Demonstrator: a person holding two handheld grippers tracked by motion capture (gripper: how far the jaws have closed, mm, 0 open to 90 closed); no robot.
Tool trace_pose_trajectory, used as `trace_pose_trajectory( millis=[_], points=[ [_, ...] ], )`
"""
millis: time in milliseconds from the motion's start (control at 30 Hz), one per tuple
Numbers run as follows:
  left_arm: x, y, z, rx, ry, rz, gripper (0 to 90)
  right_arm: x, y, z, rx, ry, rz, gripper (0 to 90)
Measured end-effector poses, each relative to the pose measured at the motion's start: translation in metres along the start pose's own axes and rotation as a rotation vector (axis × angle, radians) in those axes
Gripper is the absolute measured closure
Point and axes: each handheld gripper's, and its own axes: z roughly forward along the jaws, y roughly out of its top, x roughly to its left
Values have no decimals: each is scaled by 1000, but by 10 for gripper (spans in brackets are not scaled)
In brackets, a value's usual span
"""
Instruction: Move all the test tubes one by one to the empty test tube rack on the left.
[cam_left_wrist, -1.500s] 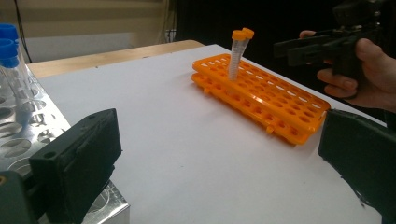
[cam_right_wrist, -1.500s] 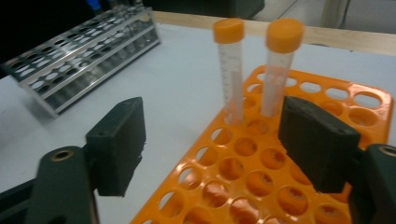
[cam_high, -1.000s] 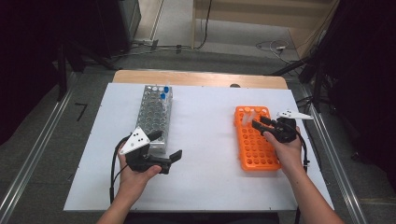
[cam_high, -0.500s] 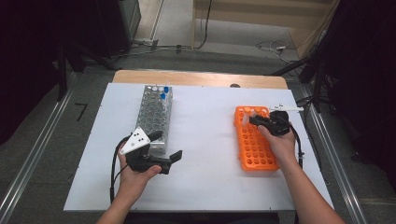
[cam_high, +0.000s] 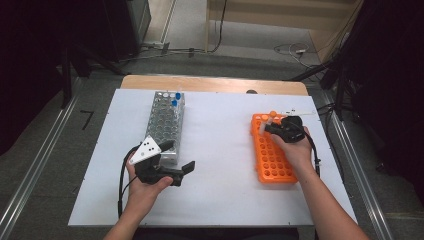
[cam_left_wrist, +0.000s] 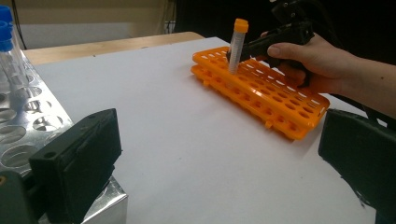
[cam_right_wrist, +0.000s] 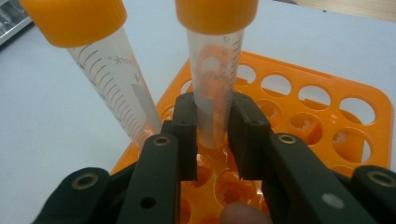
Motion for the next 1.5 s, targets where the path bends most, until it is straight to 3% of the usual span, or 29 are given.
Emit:
trace_pose_trajectory(
  millis=[400, 833, 1033, 1133, 1500],
  points=[
    [0, 0, 0, 1, -6, -1, 0, 0, -4, -10, -79, -8, -10, 731],
    [-2, 0, 1, -2, -12, 4, 0, -2, -5, -45, -182, 12, -21, 732],
    [-3, 1, 0, -3, -13, 10, 0, 1, -12, -62, -202, 42, -24, 732],
    [-4, 1, 1, -7, -18, 12, 0, 6, -16, -70, -210, 60, -51, 732],
    [-8, 3, 2, -2, -34, 22, 0, 42, -28, -87, -207, 196, -126, 732]
  ],
)
